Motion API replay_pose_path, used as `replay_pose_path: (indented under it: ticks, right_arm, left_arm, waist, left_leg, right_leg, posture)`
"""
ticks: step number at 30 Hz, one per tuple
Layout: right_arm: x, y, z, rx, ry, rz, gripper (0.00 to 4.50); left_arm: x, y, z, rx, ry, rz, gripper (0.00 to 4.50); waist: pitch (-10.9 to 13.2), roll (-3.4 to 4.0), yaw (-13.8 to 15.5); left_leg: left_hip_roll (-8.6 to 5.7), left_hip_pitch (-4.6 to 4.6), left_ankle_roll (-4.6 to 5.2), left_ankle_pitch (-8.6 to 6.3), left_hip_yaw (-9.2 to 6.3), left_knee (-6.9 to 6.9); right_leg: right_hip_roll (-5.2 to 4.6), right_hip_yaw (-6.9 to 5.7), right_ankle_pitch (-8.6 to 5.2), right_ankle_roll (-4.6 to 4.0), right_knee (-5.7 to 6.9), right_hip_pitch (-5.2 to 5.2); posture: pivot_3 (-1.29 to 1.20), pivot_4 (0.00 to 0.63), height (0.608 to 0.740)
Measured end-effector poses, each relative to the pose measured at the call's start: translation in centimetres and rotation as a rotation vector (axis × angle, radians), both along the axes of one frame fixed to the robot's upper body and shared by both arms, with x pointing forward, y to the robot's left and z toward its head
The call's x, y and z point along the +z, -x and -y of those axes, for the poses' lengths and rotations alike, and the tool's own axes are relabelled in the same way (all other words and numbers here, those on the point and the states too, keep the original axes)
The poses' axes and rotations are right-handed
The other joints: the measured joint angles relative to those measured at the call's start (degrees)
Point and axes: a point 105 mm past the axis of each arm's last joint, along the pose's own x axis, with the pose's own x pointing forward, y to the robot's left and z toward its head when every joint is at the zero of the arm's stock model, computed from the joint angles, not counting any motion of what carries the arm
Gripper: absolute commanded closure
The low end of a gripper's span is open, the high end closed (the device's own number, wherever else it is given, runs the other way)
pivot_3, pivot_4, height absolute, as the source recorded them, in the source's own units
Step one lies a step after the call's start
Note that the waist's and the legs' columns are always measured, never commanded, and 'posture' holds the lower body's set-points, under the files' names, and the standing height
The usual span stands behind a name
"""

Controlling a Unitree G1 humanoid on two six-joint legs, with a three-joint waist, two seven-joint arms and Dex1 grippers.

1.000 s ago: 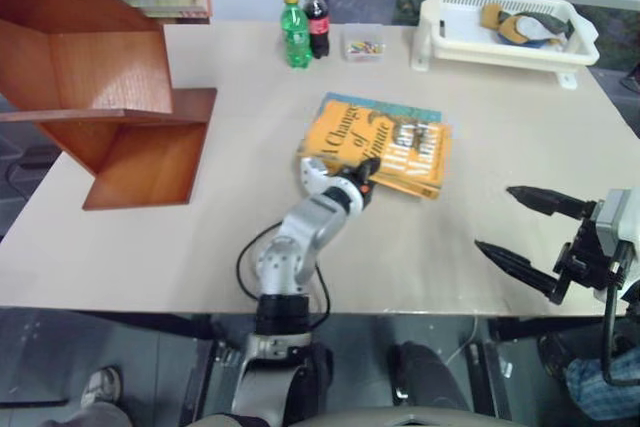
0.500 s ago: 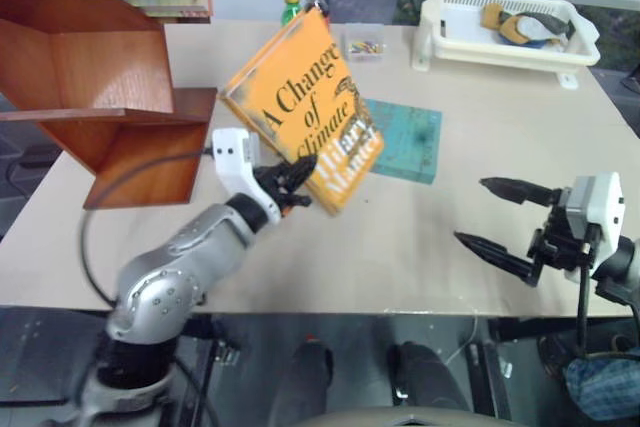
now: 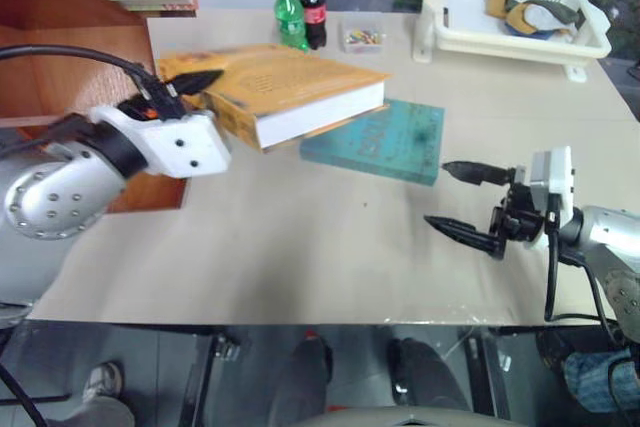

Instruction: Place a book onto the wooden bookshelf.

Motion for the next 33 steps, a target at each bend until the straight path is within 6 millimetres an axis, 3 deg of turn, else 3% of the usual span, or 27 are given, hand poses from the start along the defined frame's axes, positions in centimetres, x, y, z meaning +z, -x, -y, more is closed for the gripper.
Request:
replay_pose_path:
  ticks: [8, 14, 16, 21, 28, 33]
  right_arm:
    - [1.2, -0.7, -1.3, 0.074, -0.059, 0.035, 0.0]
    - [2.3, -1.0, -2.7, 0.135, -0.089, 0.088, 0.0]
    - [3.3, -1.7, -3.5, 0.146, -0.088, 0.151, 0.0]
    - [4.9, -3.5, -4.3, 0.131, -0.097, 0.223, 0.0]
    - [5.5, -4.2, -5.7, 0.127, -0.06, 0.265, 0.0]
    - [5.5, -4.4, -5.6, 0.111, -0.058, 0.263, 0.0]
  left_arm:
    - [2.7, 1.1, -3.2, 0.121, -0.197, -0.052, 3.83]
    - [3.6, 2.1, -6.2, 0.258, -0.233, -0.142, 3.83]
    - [4.0, 2.9, -8.0, 0.365, -0.254, -0.175, 3.83]
    - [3.5, 4.5, -11.0, 0.531, -0.25, -0.198, 3.83]
    - [1.4, 5.7, -14.3, 0.71, -0.261, -0.242, 3.83]
    - [3.1, 5.5, -14.8, 0.718, -0.141, -0.205, 3.83]
  waist:
    - [0.1, -0.04, -0.7]
    - [0.1, -0.04, -1.8]
    - [0.1, -0.01, -2.5]
    - [0.1, -0.01, -3.7]
    - [0.1, 0.0, -7.3]
    - [0.2, -0.06, -7.8]
  left_leg:
    - [0.02, 0.06, 0.04, -0.02, 0.09, 0.02]
    - [0.12, 0.13, 0.04, -0.02, 0.19, 0.06]
    - [0.12, 0.18, 0.04, -0.02, 0.23, 0.07]
    - [0.18, 0.31, 0.04, -0.02, 0.4, 0.06]
    - [0.46, 1.06, 0.05, -0.02, 0.9, -0.03]
    - [1.09, 1.13, 0.05, -0.02, 0.97, 0.0]
  right_leg:
    - [0.0, 0.04, -0.01, 0.03, 0.09, 0.01]
    - [0.11, 0.13, 0.0, 0.04, 0.18, 0.0]
    - [0.12, 0.17, 0.0, 0.03, 0.24, -0.01]
    - [0.17, 0.34, 0.0, 0.02, 0.36, -0.03]
    - [0.6, 1.11, -0.1, -0.13, 1.31, -0.19]
    - [1.33, 1.22, 0.07, -0.4, 1.31, -0.25]
  posture:
    - [0.0, 0.15, 0.74]
    - [0.0, 0.15, 0.74]
    - [0.0, 0.15, 0.74]
    - [0.0, 0.15, 0.74]
    - [0.0, 0.15, 0.74]
    - [0.0, 0.15, 0.74]
